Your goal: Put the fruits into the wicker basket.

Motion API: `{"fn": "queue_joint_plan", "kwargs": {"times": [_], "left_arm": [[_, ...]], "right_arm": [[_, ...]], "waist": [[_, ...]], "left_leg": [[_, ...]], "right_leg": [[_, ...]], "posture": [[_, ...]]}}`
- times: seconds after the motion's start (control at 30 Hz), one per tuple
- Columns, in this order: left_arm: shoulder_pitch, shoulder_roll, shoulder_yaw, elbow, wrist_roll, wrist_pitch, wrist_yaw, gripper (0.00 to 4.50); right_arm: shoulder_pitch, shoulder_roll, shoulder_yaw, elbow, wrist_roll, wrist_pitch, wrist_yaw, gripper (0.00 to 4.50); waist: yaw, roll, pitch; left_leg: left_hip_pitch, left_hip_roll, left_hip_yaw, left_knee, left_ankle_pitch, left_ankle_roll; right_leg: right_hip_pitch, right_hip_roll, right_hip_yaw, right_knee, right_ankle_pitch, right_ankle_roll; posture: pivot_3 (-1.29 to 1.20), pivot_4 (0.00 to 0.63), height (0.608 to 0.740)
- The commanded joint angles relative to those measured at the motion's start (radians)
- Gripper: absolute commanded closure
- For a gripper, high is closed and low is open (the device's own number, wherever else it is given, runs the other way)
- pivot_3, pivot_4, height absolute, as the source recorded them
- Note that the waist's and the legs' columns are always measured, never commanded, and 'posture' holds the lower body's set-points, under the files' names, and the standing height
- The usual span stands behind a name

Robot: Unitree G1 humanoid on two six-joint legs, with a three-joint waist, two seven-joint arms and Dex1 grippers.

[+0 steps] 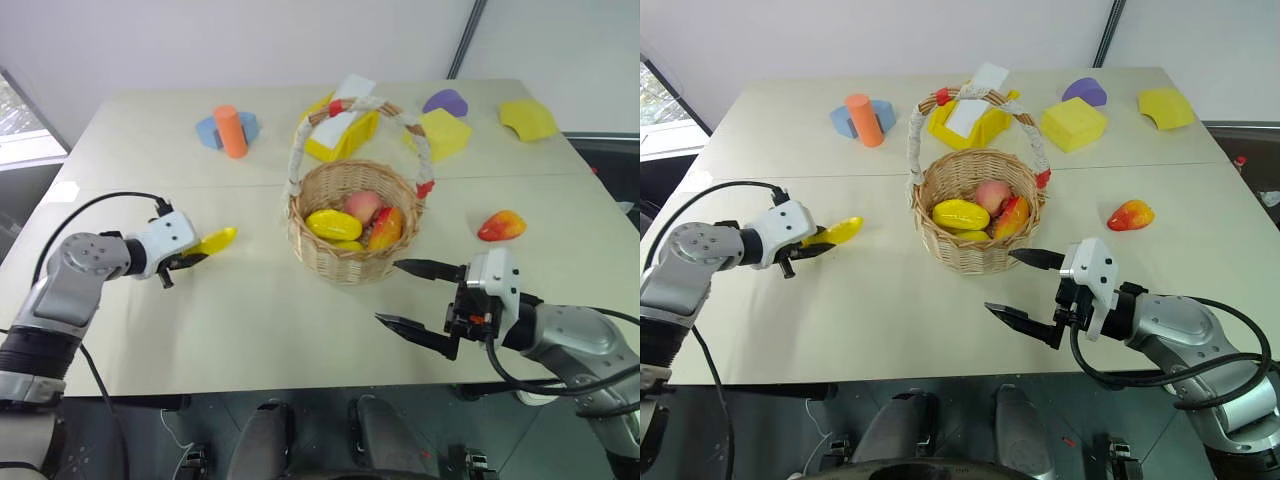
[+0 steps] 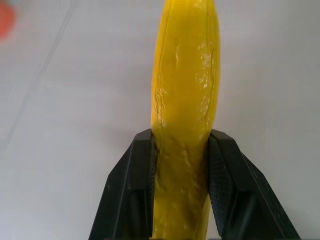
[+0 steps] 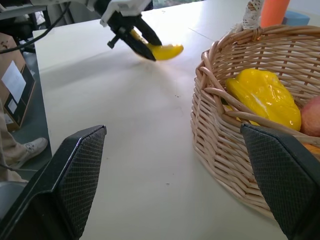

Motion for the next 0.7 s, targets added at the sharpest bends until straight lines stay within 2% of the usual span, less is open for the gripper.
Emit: {"fn": "queue_joint_plan", "kwargs": {"times": [0.03,0.13,0.2,0.3,0.43,0.5,0.6,0.7], "left_arm": [[0.009,0.005,0.192,-0.237,-0.249,0.159,-0.037,3.58],[0.019,0.02,0.234,-0.494,-0.422,0.322,-0.047,3.58],[-0.04,-0.03,0.162,-0.592,-0.459,0.388,0.009,3.58],[-0.137,-0.156,0.021,-0.64,-0.421,0.418,0.102,3.58],[-0.281,-0.339,-0.187,-0.542,-0.26,0.388,0.216,3.58],[-0.325,-0.373,-0.279,-0.479,-0.163,0.344,0.224,3.58],[-0.376,-0.412,-0.346,-0.373,-0.08,0.279,0.216,3.58],[-0.406,-0.459,-0.345,-0.299,-0.072,0.244,0.197,3.58]], "right_arm": [[-0.016,-0.013,-0.045,-0.024,0.011,-0.01,-0.002,0.0],[-0.039,-0.042,-0.088,0.002,0.025,0.008,0.006,0.0],[-0.057,-0.058,-0.113,0.023,0.04,0.02,0.011,0.0],[-0.082,-0.071,-0.136,0.041,0.057,0.039,0.013,0.0],[-0.097,-0.082,-0.15,0.04,0.061,0.057,0.002,0.0],[-0.098,-0.081,-0.156,0.023,0.065,0.068,-0.014,0.0],[-0.089,-0.075,-0.171,-0.004,0.073,0.084,-0.043,0.0],[-0.076,-0.065,-0.176,-0.032,0.077,0.097,-0.075,0.0]], "waist": [[0.0,-0.001,0.0],[0.001,-0.002,0.001],[0.005,-0.002,0.0],[0.011,-0.001,0.0],[0.009,-0.003,0.001],[0.004,-0.003,0.001],[-0.003,-0.002,0.0],[0.0,-0.002,0.001]], "left_leg": [[0.0,0.0,0.0,0.0,0.0,0.0],[-0.001,0.0,0.0,0.0,0.0,0.0],[0.0,-0.001,0.0,0.0,0.0,0.0],[0.002,-0.001,-0.002,0.002,0.0,0.0],[0.002,-0.001,-0.002,0.003,0.0,0.0],[0.001,-0.002,-0.002,0.003,0.0,0.0],[0.002,-0.001,0.0,0.002,0.0,0.0],[0.002,-0.001,-0.001,0.002,0.0,0.0]], "right_leg": [[0.0,0.0,0.0,0.0,0.0,0.0],[0.0,-0.001,0.0,0.0,0.0,0.0],[0.001,-0.002,0.0,-0.001,0.0,0.0],[0.005,-0.001,-0.001,0.0,0.0,0.0],[0.004,0.001,-0.001,0.0,0.0,0.0],[0.004,0.003,-0.001,0.0,0.0,0.0],[0.003,0.003,0.0,0.0,0.0,0.0],[0.003,0.003,-0.001,0.0,0.0,0.0]], "posture": [[0.0,0.15,0.74],[0.0,0.15,0.74],[0.0,0.15,0.74],[0.0,0.15,0.74],[0.0,0.15,0.74],[0.0,0.15,0.74],[0.0,0.15,0.74],[0.0,0.15,0.74]]}}
